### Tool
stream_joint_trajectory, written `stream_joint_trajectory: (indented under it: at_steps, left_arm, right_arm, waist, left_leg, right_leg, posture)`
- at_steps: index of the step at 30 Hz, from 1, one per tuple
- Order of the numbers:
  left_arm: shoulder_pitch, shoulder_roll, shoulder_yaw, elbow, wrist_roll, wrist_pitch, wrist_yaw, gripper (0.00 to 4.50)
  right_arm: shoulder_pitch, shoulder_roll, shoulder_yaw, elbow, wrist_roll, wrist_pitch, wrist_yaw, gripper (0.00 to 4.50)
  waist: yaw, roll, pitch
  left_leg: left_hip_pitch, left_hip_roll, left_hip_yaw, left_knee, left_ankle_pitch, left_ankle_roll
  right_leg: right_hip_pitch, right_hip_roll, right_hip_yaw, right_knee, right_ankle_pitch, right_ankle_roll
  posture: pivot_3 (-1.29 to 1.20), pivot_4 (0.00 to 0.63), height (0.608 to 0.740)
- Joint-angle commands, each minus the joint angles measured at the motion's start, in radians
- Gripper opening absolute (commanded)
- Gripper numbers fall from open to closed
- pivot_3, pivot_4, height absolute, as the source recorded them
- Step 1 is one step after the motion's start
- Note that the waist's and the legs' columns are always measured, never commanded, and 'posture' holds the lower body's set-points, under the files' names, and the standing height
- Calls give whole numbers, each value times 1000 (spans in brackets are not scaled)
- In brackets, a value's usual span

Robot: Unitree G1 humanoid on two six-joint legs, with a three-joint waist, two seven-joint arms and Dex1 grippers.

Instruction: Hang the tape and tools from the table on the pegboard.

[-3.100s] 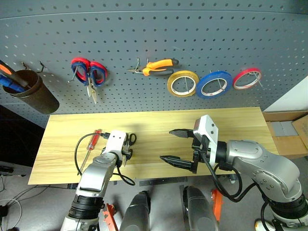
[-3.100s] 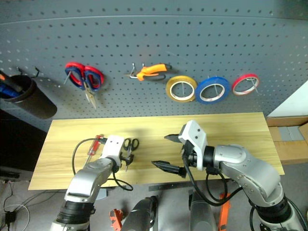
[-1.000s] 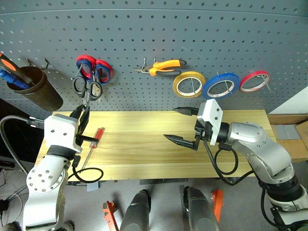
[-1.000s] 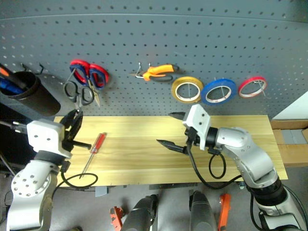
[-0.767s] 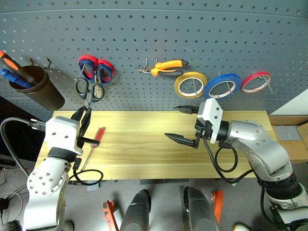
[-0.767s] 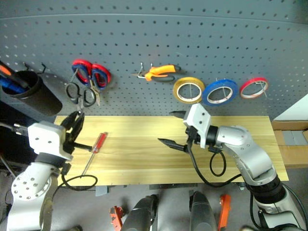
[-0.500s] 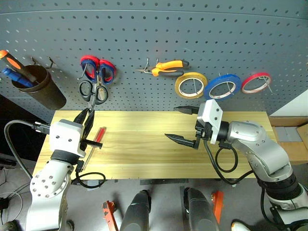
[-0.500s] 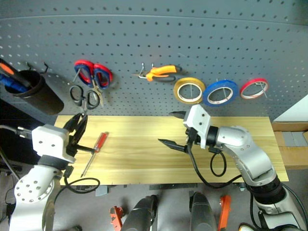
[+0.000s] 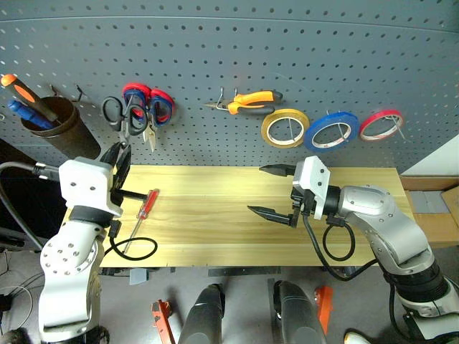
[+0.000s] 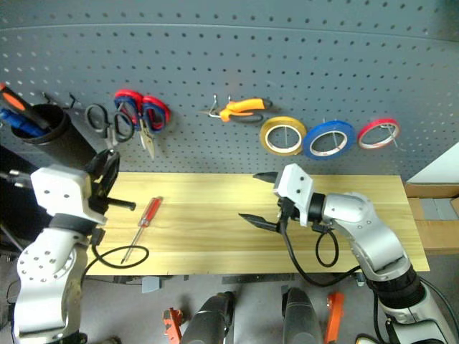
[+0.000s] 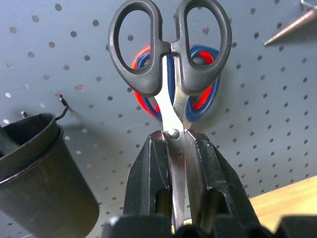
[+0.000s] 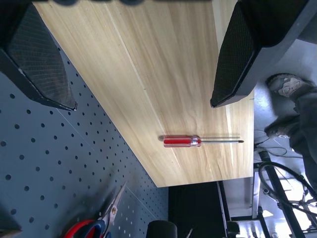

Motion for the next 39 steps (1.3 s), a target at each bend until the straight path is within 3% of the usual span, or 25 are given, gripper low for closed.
stream_joint_trajectory:
  at_steps: [1, 7, 15, 20, 21, 30, 39]
  left_arm:
    - [-35, 28, -7, 39, -9, 18, -20, 96]
    - [-40, 42, -4, 85, 0, 19, -20, 96]
    - [-92, 32, -19, 134, -18, 41, -24, 96]
    - [-91, 16, -15, 127, -56, 37, -42, 96]
    - [-88, 14, -12, 122, -60, 37, -40, 821]
    - [-49, 10, -19, 142, -83, 115, -40, 3895]
    - [24, 86, -59, 283, -17, 298, -46, 3895]
  right_arm:
    - [-3, 6, -14, -39, 13, -3, 0, 4500]
    - [0, 11, -20, -55, 17, 9, -9, 4500]
    - [-54, 145, -94, -50, 48, -29, -120, 4500]
    - [-60, 161, -105, -66, 49, -26, -143, 4500]
    - [-58, 160, -104, -69, 50, -26, -145, 4500]
    - [-54, 170, -108, -80, 49, -58, -157, 4500]
    - [-27, 169, -115, -124, 73, -54, -159, 4500]
  waist:
    - [-3, 0, 0]
    - [-5, 0, 0]
    - [-7, 0, 0]
    - [-7, 0, 0]
    - [-8, 0, 0]
    - [-9, 0, 0]
    - [-13, 0, 0]
  left_leg:
    - [0, 0, 0, 0, 0, 0]
    - [0, 0, 0, 0, 0, 0]
    - [0, 0, 0, 1, 0, 0]
    - [0, 0, -1, 0, 0, 0]
    - [0, 0, -1, 0, 0, 0]
    - [0, 0, 0, 1, 0, 0]
    - [1, 0, 0, 0, 0, 0]
  right_leg:
    - [0, 0, 0, 0, 0, 0]
    - [0, 0, 0, 0, 0, 0]
    - [0, 0, 0, 1, 0, 0]
    - [0, 0, 0, 0, 0, 0]
    - [0, 0, 0, 0, 0, 0]
    - [0, 0, 0, 1, 0, 0]
    - [0, 0, 0, 2, 0, 0]
  posture:
    - [14, 257, 740]
    - [10, 268, 740]
    - [0, 280, 740]
    - [-9, 285, 740]
    - [-9, 285, 740]
    - [-15, 295, 740]
    - [-35, 314, 740]
